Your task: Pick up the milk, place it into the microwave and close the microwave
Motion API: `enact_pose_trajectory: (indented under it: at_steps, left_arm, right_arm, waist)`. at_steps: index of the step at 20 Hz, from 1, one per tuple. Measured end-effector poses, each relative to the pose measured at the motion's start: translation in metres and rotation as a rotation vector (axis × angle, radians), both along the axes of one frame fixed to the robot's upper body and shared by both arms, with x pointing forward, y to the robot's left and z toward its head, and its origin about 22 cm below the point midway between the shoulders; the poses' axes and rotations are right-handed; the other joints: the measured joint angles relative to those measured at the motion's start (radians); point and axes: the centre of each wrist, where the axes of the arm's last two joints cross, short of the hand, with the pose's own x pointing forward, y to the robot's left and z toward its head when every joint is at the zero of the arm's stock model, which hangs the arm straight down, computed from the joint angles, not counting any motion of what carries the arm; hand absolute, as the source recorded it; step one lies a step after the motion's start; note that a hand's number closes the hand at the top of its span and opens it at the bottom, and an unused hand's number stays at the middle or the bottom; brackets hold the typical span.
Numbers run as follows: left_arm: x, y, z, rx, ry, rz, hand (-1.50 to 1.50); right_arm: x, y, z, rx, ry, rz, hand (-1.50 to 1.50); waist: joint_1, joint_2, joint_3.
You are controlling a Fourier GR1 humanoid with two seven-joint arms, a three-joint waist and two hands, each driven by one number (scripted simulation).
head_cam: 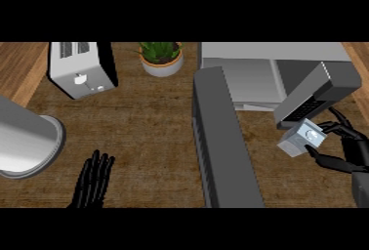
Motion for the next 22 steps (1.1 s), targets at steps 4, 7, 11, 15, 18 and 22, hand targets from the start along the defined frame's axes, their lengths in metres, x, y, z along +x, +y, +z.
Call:
enact_pose_trajectory:
  at_steps: [4,7,11,15,18,22]
  left_arm:
    - [-0.001,0.004,0.002,0.0,-0.01,0.008,-1.5]
    - [-0.006,0.01,-0.001,0.001,-0.005,0.009,-1.5]
    - [-0.009,0.014,-0.001,0.001,-0.007,0.013,-1.5]
    - [-0.009,0.019,0.0,-0.002,-0.006,0.025,-1.5]
    - [-0.01,0.023,0.0,-0.002,0.002,0.032,-1.5]
    - [-0.008,0.028,-0.001,-0.004,0.009,0.027,-1.5]
  right_arm:
    - [0.005,0.026,-0.018,-0.006,0.009,-0.068,1.5]
    - [0.007,0.046,-0.029,-0.008,-0.011,-0.158,1.5]
    - [0.007,0.06,-0.037,-0.05,-0.023,-0.199,1.5]
    - [0.009,0.072,-0.04,-0.004,-0.038,-0.199,1.5]
    - [0.011,0.083,-0.043,0.035,-0.042,-0.185,1.5]
    - [0.018,0.111,-0.047,0.089,-0.056,-0.125,1.5]
  waist:
    - [0.003,0.001,-0.002]
    - [0.002,-0.004,-0.008]
    - [-0.001,-0.006,-0.013]
    - [-0.01,-0.004,-0.011]
    - [-0.015,-0.003,-0.01]
    - [-0.015,-0.003,-0.006]
